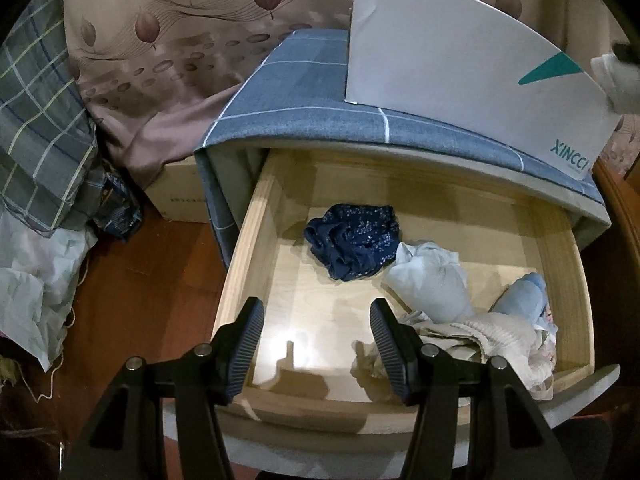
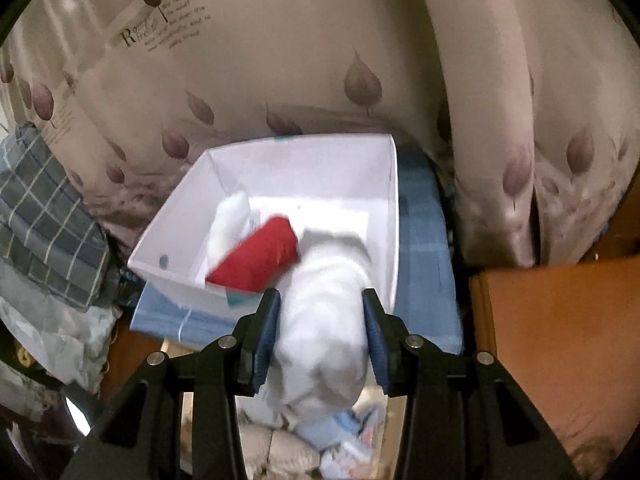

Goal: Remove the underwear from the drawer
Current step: 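Carry the white underwear into the white box and open the right tool, then move the right tool back into the drawer toward the pink-flowered underwear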

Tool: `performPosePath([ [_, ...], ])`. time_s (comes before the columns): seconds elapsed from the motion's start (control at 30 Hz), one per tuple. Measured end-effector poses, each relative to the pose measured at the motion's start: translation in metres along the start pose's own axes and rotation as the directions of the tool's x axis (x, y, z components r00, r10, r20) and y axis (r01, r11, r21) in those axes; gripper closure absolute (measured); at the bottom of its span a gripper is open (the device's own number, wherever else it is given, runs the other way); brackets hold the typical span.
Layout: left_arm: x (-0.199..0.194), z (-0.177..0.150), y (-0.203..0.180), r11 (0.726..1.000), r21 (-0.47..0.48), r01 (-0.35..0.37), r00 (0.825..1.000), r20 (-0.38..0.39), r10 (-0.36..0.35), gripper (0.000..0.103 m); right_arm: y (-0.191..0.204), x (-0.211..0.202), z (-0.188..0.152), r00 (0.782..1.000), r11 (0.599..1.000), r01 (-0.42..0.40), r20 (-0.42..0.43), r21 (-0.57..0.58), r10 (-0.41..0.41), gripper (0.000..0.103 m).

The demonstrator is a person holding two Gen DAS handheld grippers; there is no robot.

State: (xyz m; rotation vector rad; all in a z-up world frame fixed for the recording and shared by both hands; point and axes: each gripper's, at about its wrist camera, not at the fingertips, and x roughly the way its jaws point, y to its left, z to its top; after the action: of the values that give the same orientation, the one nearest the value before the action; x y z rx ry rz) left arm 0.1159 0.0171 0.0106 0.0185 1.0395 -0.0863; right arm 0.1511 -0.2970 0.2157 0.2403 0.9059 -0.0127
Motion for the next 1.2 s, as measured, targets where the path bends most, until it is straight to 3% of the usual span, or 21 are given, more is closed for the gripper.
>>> performPosePath([
  [0.17, 0.002, 0.001, 0.006, 0.999, -0.036, 0.021, 1.000, -0.011, -0.021, 0.046, 0.010, 0.026, 0.033, 1.000, 1.000, 0.019, -0.012, -0.016, -0.019, 0.071],
  [0.37, 0.003, 0.002, 0.013, 0.997, -0.068, 0.033, 0.999, -0.009, -0.034, 0.046, 0.019, 0.068, 0.050, 0.998, 0.999, 0.035, -0.057, -0.013, -0.036, 0.074],
  [0.67, 0.002, 0.002, 0.015, 0.996, -0.077, 0.046, 0.999, 0.001, -0.046, 0.046, 0.021, 0.104, 0.047, 0.991, 0.998, 0.061, -0.114, -0.033, -0.065, 0.072],
  [0.97, 0.003, 0.002, 0.014, 0.996, -0.079, 0.041, 0.999, 0.003, -0.040, 0.046, 0.021, 0.073, 0.050, 0.996, 0.999, 0.038, -0.083, -0.035, -0.041, 0.068],
  [1.2, 0.003, 0.001, 0.014, 0.996, -0.075, 0.039, 0.999, -0.004, -0.040, 0.046, 0.022, 0.026, 0.010, 0.993, 0.996, -0.001, -0.121, -0.084, -0.009, 0.067],
])
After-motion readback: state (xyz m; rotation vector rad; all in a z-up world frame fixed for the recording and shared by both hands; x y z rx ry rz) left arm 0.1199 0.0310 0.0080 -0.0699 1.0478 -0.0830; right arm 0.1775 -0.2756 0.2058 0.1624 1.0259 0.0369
